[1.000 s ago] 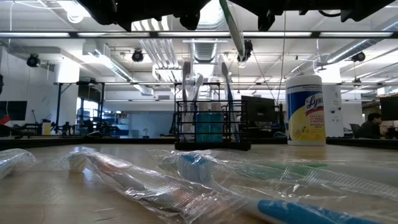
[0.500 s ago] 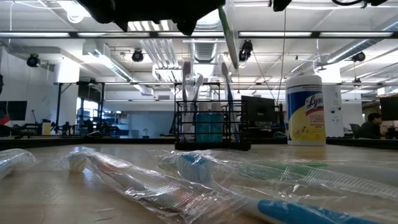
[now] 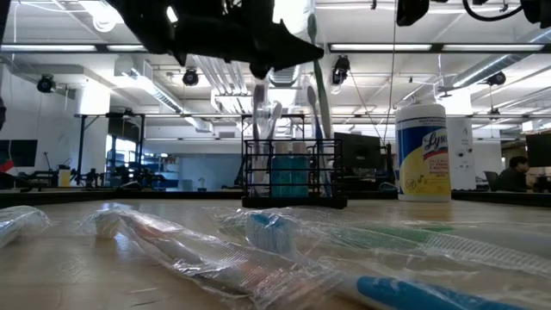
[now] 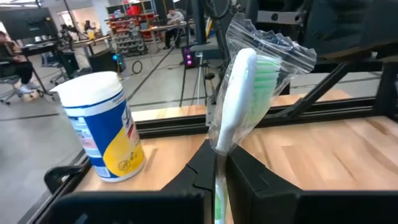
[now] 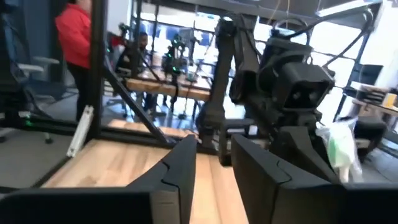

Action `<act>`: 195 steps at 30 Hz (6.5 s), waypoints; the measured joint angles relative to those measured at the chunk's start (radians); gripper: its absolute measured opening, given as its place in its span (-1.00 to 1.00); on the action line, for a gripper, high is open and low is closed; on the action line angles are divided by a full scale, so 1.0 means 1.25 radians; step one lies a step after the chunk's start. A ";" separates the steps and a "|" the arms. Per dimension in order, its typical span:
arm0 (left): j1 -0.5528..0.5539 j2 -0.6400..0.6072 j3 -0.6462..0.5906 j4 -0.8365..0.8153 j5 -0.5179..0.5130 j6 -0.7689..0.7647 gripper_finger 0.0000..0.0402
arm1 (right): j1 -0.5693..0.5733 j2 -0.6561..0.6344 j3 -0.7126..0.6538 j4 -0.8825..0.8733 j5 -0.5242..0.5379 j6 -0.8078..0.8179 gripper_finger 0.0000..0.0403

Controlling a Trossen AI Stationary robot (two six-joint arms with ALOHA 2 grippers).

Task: Pick & Place toothbrushing station
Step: Put the top green toothbrush into the black organizer, then put the green toothbrush into the black organizer

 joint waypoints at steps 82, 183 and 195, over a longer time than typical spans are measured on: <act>0.003 -0.490 -0.143 -0.414 0.142 0.004 0.20 | 0.000 -0.001 -0.007 -0.032 -0.005 -0.015 -0.74; 0.051 -1.092 -0.695 -0.414 -0.055 -0.221 -0.93 | -0.104 0.200 0.429 -0.978 -0.164 0.540 -0.74; 0.052 -1.092 -0.693 -0.415 -0.054 -0.225 -0.94 | -0.052 0.513 0.698 -1.117 -0.348 0.639 -0.33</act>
